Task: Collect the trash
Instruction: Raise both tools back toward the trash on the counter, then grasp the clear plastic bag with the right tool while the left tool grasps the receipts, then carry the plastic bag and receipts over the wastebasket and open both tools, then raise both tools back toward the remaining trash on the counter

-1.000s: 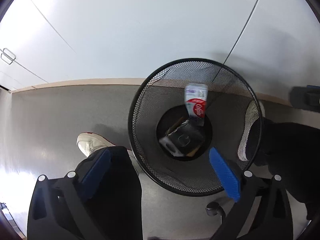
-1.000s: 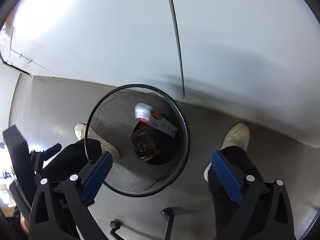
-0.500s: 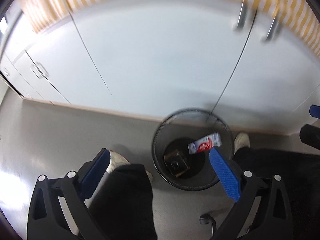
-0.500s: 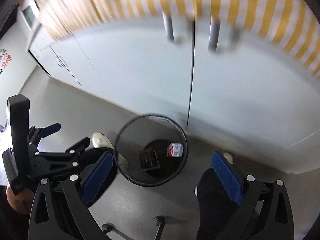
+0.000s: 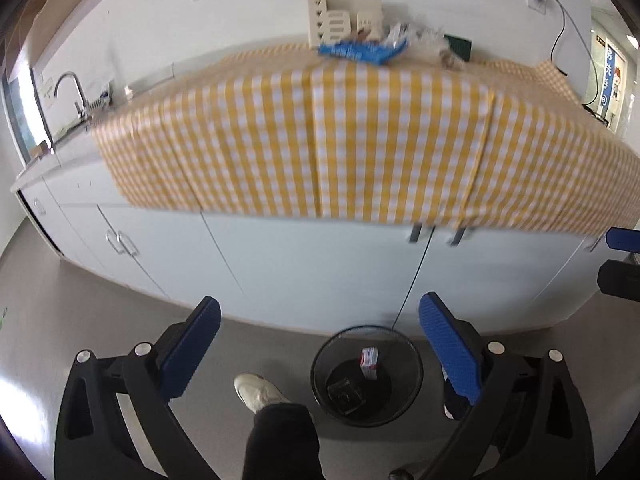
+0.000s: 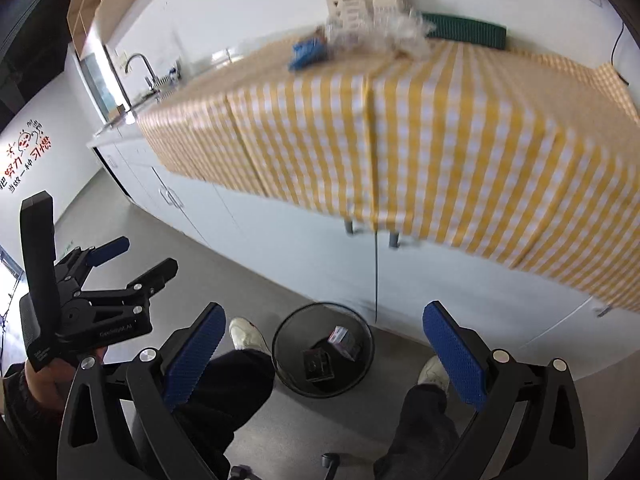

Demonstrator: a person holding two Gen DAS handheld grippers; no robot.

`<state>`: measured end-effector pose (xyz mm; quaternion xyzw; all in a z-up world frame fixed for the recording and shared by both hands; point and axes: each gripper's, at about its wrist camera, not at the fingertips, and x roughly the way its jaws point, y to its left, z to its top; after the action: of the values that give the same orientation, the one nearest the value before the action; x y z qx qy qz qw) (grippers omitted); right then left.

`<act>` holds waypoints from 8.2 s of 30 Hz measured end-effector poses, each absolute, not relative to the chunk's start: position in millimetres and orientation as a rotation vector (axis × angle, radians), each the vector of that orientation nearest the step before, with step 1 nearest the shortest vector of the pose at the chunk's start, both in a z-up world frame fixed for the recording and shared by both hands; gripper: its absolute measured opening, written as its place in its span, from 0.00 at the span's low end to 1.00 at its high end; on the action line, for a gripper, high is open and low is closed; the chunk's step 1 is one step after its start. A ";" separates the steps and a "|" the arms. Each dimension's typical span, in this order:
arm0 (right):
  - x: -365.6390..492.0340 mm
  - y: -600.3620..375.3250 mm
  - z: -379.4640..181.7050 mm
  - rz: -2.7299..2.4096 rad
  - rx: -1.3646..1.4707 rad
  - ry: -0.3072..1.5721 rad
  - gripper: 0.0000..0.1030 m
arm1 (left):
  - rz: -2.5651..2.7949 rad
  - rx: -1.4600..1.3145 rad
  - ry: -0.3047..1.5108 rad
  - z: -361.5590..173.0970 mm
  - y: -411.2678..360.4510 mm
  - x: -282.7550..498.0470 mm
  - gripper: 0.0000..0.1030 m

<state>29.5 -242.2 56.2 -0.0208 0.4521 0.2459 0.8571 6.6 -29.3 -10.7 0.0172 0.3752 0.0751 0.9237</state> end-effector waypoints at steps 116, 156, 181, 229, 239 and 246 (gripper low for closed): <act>273.4 -208.5 186.2 0.607 -0.056 0.785 0.14 | -0.074 -0.020 0.532 165.0 19.3 249.8 0.16; 92.4 -154.0 -263.4 0.416 0.297 1.413 0.14 | -0.302 -0.048 1.147 -273.5 -18.1 102.9 0.16; 131.7 -161.3 -378.5 0.218 0.347 1.610 0.79 | -0.218 -0.037 1.395 -401.9 -8.7 121.3 0.80; 58.0 -210.2 138.3 0.474 0.046 0.752 0.97 | -0.135 -0.121 0.803 83.5 63.7 113.8 0.96; 204.5 -199.7 147.6 0.606 0.083 0.755 0.97 | -0.114 -0.183 0.841 98.8 61.4 261.1 0.96; 261.1 -193.1 131.2 0.628 0.066 0.764 0.97 | -0.048 -0.195 0.881 85.4 60.9 337.4 0.96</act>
<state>261.1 -193.1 131.2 0.0317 0.3664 0.3014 0.8797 337.4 60.9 85.4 -0.0943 0.4256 -0.0232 0.8997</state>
